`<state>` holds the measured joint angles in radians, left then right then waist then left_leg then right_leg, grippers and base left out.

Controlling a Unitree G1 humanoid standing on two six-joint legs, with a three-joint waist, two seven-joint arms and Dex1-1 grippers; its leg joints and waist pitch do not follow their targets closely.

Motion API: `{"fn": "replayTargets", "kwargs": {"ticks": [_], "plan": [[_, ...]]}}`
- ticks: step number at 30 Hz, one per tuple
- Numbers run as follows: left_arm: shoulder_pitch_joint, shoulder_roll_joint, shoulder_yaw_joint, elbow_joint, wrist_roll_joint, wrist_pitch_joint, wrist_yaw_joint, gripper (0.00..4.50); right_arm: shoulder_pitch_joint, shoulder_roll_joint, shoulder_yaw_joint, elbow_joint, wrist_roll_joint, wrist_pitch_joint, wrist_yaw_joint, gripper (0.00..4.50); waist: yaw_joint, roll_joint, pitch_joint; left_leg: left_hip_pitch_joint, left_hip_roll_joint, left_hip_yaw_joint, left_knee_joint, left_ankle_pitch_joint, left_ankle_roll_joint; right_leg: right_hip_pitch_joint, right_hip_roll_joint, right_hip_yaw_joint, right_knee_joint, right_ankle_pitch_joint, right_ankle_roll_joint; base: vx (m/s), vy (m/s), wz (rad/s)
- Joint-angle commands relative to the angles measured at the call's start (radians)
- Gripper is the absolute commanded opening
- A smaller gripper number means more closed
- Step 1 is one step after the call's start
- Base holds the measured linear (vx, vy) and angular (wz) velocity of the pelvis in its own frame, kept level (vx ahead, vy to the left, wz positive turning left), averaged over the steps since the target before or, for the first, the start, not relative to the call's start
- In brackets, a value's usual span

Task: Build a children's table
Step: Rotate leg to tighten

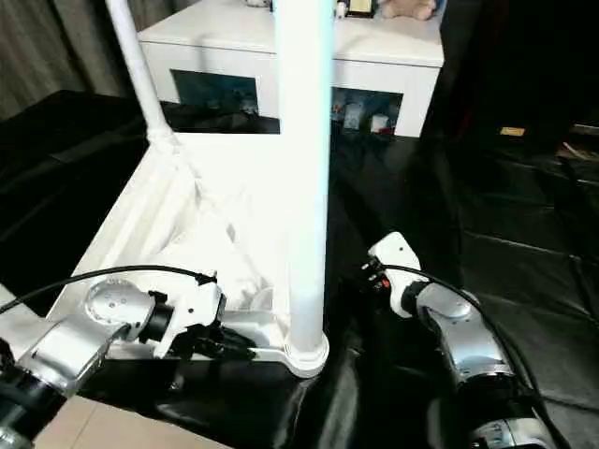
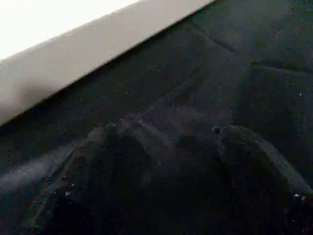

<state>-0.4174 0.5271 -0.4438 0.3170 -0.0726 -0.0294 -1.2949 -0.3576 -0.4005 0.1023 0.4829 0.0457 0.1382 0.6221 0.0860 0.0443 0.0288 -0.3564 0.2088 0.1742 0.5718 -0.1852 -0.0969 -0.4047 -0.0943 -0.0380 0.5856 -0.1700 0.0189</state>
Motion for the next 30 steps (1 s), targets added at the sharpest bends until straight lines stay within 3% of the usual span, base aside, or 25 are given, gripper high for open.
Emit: {"fn": "replayTargets", "kwargs": {"ticks": [1,5,10,15,16,17,21,24,25,27,28,29,30], "plan": [[-0.034,0.036,0.004,0.066,0.053,-0.062,0.000,0.00,-0.020,0.005,0.000,0.006,-0.004,-0.017,-0.007,3.52,-0.007,-0.015,-0.047,0.004,0.004,0.013,-0.067,-0.249,0.023,0.042,-0.022,0.021,-0.061,-0.245,-0.188,0.000,0.000,0.00],[-0.065,0.060,0.017,0.136,0.062,-0.148,-0.032,0.00,-0.017,0.016,-0.006,0.001,0.001,-0.018,-0.006,3.52,-0.008,-0.015,-0.047,0.004,0.005,0.010,-0.069,-0.271,0.006,0.041,-0.025,0.023,-0.061,-0.290,-0.172,0.000,0.000,0.00],[-0.110,0.078,0.027,0.230,0.070,-0.255,-0.058,0.00,-0.012,0.027,-0.004,-0.012,0.001,-0.016,-0.005,3.52,-0.012,-0.016,-0.046,0.004,0.005,0.011,-0.069,-0.271,0.002,0.040,-0.023,0.023,-0.059,-0.272,-0.187,0.000,0.000,0.00],[-0.167,0.065,0.041,0.334,0.103,-0.348,0.029,0.00,-0.010,0.032,-0.003,-0.018,0.006,-0.013,-0.009,3.52,-0.016,-0.019,-0.046,0.005,0.006,0.009,-0.069,-0.280,-0.002,0.041,-0.025,0.023,-0.056,-0.269,-0.193,0.000,0.000,0.00],[-0.184,0.061,0.049,0.360,0.094,-0.346,0.021,0.44,-0.010,0.035,-0.003,-0.021,0.007,-0.011,-0.008,3.55,-0.017,-0.021,-0.045,0.005,0.006,0.010,-0.069,-0.281,-0.001,0.040,-0.024,0.023,-0.057,-0.271,-0.193,0.000,0.000,0.00],[-0.198,0.065,0.052,0.382,0.096,-0.361,0.015,0.55,-0.009,0.038,-0.002,-0.024,0.008,-0.011,-0.007,3.55,-0.017,-0.021,-0.045,0.003,0.005,0.009,-0.070,-0.279,-0.004,0.042,-0.025,0.023,-0.056,-0.273,-0.194,0.000,0.000,0.00],[-0.215,0.072,0.069,0.408,0.094,-0.394,0.020,0.80,-0.008,0.046,-0.004,-0.033,0.014,-0.007,-0.007,3.55,-0.023,-0.026,-0.048,-0.001,0.005,0.008,-0.066,-0.237,0.005,0.048,-0.026,0.022,-0.047,-0.198,-0.215,0.000,0.000,0.00],[-0.216,0.068,0.112,0.408,0.059,-0.452,0.038,0.98,-0.002,0.056,-0.008,-0.052,0.024,0.002,-0.005,3.55,-0.022,-0.022,-0.053,-0.001,0.007,0.009,-0.061,-0.206,0.013,0.050,-0.026,0.022,-0.040,-0.134,-0.236,0.000,0.000,0.00],[-0.187,0.064,0.147,0.350,-0.001,-0.423,0.025,1.08,0.006,0.061,-0.010,-0.072,0.029,0.004,-0.006,3.55,-0.018,-0.019,-0.054,-0.002,0.008,0.010,-0.058,-0.181,0.020,0.051,-0.026,0.022,-0.032,-0.072,-0.256,0.000,0.000,0.00],[-0.149,0.060,0.182,0.281,-0.059,-0.375,0.031,1.08,0.015,0.068,-0.019,-0.093,0.038,0.016,-0.017,3.55,-0.016,-0.017,-0.055,-0.001,0.010,0.011,-0.057,-0.172,0.028,0.048,-0.024,0.019,-0.027,-0.037,-0.274,0.000,0.000,0.00],[-0.114,0.057,0.211,0.223,-0.099,-0.325,0.057,1.08,0.025,0.077,-0.028,-0.116,0.046,0.032,-0.033,3.55,-0.015,-0.010,-0.053,-0.001,0.012,0.011,-0.057,-0.175,0.026,0.048,-0.023,0.019,-0.022,-0.023,-0.283,0.000,0.000,0.00],[-0.040,0.047,0.270,0.107,-0.168,-0.225,0.129,1.08,0.050,0.094,-0.043,-0.163,0.057,0.052,-0.066,3.55,-0.016,-0.011,-0.052,-0.002,0.013,0.012,-0.057,-0.183,0.028,0.047,-0.023,0.019,-0.024,-0.023,-0.283,0.000,0.000,0.00],[-0.031,0.046,0.277,0.093,-0.176,-0.212,0.137,1.08,0.053,0.096,-0.045,-0.170,0.058,0.054,-0.070,3.55,-0.018,-0.015,-0.052,-0.003,0.016,0.012,-0.058,-0.188,0.023,0.049,-0.024,0.020,-0.020,-0.017,-0.285,0.000,0.000,0.00]]}}
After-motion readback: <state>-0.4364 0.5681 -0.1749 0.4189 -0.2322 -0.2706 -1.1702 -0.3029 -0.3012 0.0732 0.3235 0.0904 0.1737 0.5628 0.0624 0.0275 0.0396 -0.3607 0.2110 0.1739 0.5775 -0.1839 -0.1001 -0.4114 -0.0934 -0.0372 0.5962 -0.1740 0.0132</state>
